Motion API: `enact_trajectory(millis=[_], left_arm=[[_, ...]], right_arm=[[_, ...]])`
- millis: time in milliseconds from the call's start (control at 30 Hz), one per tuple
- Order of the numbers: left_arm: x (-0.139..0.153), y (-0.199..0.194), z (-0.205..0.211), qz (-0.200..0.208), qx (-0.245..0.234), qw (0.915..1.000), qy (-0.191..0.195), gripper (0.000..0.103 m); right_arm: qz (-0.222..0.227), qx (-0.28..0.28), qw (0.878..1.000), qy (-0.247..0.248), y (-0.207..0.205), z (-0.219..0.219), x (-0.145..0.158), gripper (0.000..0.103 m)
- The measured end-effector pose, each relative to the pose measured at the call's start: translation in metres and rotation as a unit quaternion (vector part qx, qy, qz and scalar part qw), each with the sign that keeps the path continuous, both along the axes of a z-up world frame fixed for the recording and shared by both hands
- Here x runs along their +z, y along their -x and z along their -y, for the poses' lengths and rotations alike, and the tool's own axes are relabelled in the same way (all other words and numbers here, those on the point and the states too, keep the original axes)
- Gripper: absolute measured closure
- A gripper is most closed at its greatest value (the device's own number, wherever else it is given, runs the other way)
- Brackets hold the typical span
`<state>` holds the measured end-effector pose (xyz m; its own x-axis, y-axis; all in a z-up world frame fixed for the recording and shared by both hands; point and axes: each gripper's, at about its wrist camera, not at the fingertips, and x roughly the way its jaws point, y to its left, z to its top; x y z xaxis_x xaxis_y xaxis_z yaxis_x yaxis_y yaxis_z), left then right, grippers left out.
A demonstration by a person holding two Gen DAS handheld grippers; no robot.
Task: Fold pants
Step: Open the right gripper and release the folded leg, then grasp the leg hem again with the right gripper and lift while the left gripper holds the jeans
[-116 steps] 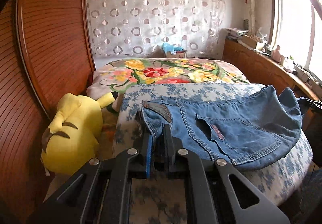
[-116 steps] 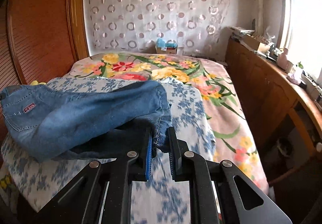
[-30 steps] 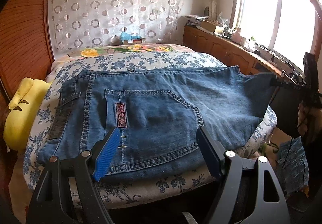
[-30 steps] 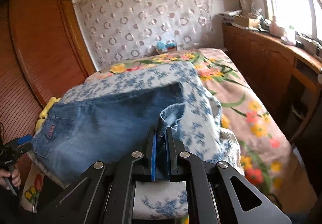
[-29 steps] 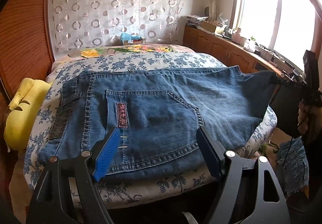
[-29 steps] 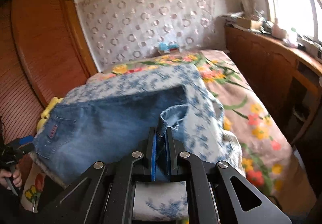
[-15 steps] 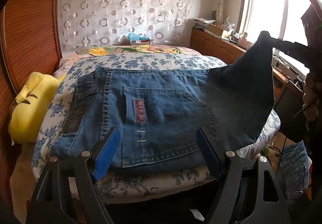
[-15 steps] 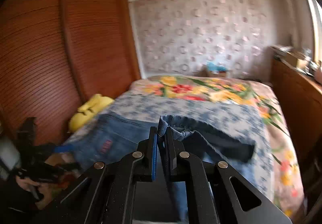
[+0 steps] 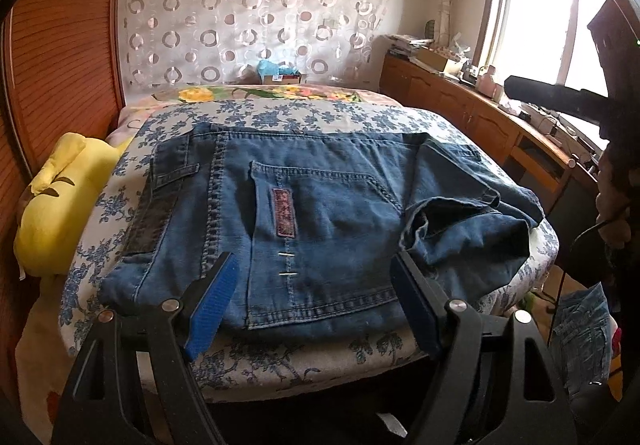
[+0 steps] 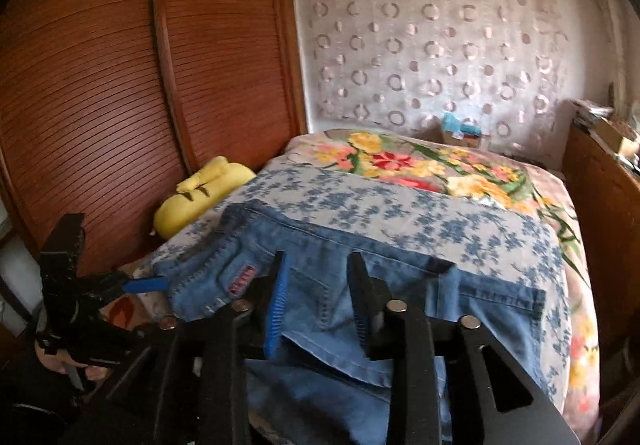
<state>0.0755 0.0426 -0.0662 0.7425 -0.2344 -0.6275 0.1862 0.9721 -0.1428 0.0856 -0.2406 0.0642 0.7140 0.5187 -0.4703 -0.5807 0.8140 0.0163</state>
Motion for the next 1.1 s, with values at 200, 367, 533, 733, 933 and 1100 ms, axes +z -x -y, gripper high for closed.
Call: enact_trajectory(millis=[200,367,533,733,933,1100], left_arm=[[-0.002,-0.011,0.013,-0.004,-0.017,0.9998,0.006,0.024],[-0.005,-0.024,0.028,-0.012,-0.042,0.9990,0.012,0.025],[-0.008,-0.035,0.046,-0.020,-0.071,0.9971,0.019,0.027],[-0.019,-0.049,0.067,-0.039,-0.100,0.9941,0.015,0.044],[-0.026,-0.056,0.078,-0.049,-0.104,0.9933,-0.001,0.064],[-0.022,-0.052,0.082,-0.037,-0.113,0.9929,-0.005,0.092]], right_arm=[[0.001,-0.043,0.999,0.028,0.012,0.008,-0.013,0.060],[-0.031,-0.065,0.997,0.035,0.005,0.008,-0.032,0.059],[-0.061,-0.084,0.994,0.038,-0.001,0.015,-0.041,0.054],[-0.094,-0.094,0.990,0.040,-0.008,0.010,-0.044,0.054],[-0.119,-0.092,0.988,0.027,-0.016,0.008,-0.041,0.054],[-0.143,-0.061,0.988,0.019,-0.011,-0.001,-0.040,0.074]])
